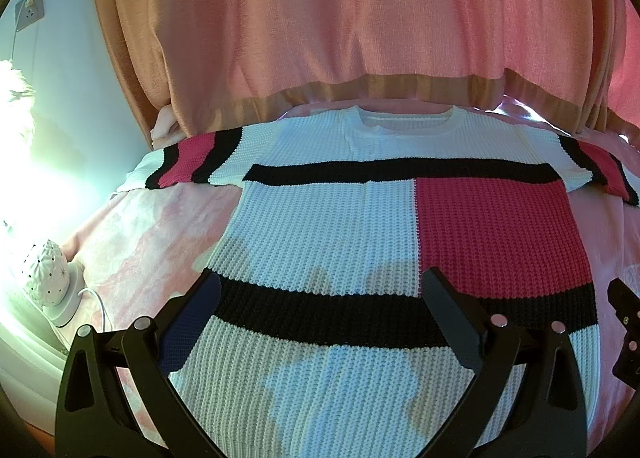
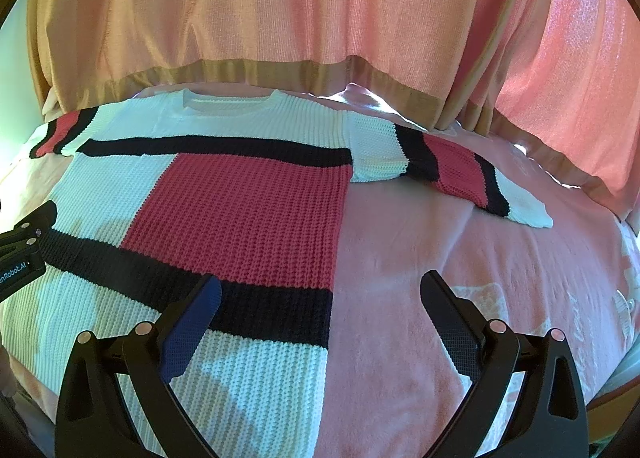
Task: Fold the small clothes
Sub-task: 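Grasp the sweater's sleeve cuff with the right gripper and lift it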
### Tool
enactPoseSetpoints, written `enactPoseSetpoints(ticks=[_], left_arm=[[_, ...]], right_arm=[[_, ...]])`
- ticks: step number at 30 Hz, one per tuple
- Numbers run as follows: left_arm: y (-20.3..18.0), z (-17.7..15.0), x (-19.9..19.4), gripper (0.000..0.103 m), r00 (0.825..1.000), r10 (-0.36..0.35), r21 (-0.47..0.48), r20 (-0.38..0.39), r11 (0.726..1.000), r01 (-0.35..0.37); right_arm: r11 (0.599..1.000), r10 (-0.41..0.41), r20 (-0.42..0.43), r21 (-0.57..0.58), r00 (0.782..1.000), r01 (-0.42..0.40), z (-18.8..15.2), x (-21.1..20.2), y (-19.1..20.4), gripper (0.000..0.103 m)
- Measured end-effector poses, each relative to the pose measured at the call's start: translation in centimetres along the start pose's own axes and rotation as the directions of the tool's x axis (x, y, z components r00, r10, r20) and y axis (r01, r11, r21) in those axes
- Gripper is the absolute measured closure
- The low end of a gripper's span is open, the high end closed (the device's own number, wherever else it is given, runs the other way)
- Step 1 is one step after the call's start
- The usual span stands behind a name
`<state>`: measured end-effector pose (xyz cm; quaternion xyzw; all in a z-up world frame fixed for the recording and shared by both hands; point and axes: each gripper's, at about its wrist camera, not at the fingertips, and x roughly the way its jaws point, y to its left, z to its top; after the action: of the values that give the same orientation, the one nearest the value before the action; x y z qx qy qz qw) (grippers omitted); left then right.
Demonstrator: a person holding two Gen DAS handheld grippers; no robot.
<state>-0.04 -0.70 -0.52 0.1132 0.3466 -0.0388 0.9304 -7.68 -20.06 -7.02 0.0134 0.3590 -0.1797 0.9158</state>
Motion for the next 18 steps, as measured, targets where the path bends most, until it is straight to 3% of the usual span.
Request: enactPoseSetpoints(ticks=[4, 7, 9, 14, 16, 18], left_arm=[[0.0, 0.0, 0.0, 0.005, 1.000, -0.003, -0.002, -0.001, 1.000, 0.003], [-0.1, 0.4, 0.1, 0.005, 0.999, -0.032, -0.013, -0.024, 0.999, 0.032], [-0.1, 1.8, 0.0, 0.005, 0.994, -0.099, -0.029, -0.037, 0.995, 0.097], [-0.8, 6.1, -0.8, 0.005, 0.986, -0.163, -0.011, 0.012, 0.986, 0.164], [-1.4, 7.8, -0.4, 0.005, 0.982, -0.185, -0.008, 0.027, 0.983, 0.186], [-2.1, 8.9, 0.6, 0.005, 0.979, -0.201, -0.006, 0.027, 0.979, 0.202]], right_arm=[[1.000, 0.004, -0.004, 0.003, 1.000, -0.004, 0.1, 0.0, -0.2, 0.005], [0.996, 0.054, -0.028, 0.070, 0.998, -0.052, 1.3, 0.3, -2.4, 0.005], [0.987, 0.070, -0.012, 0.143, 0.997, -0.067, 2.8, 0.5, -5.7, 0.005], [0.954, -0.056, -0.037, 0.295, 0.998, 0.064, 7.0, 4.5, -17.6, 0.005], [0.914, -0.079, -0.087, 0.391, 0.993, 0.107, 7.2, 7.2, -23.0, 0.005], [0.831, -0.104, -0.135, 0.533, 0.985, 0.161, 5.8, 10.4, -29.4, 0.005]])
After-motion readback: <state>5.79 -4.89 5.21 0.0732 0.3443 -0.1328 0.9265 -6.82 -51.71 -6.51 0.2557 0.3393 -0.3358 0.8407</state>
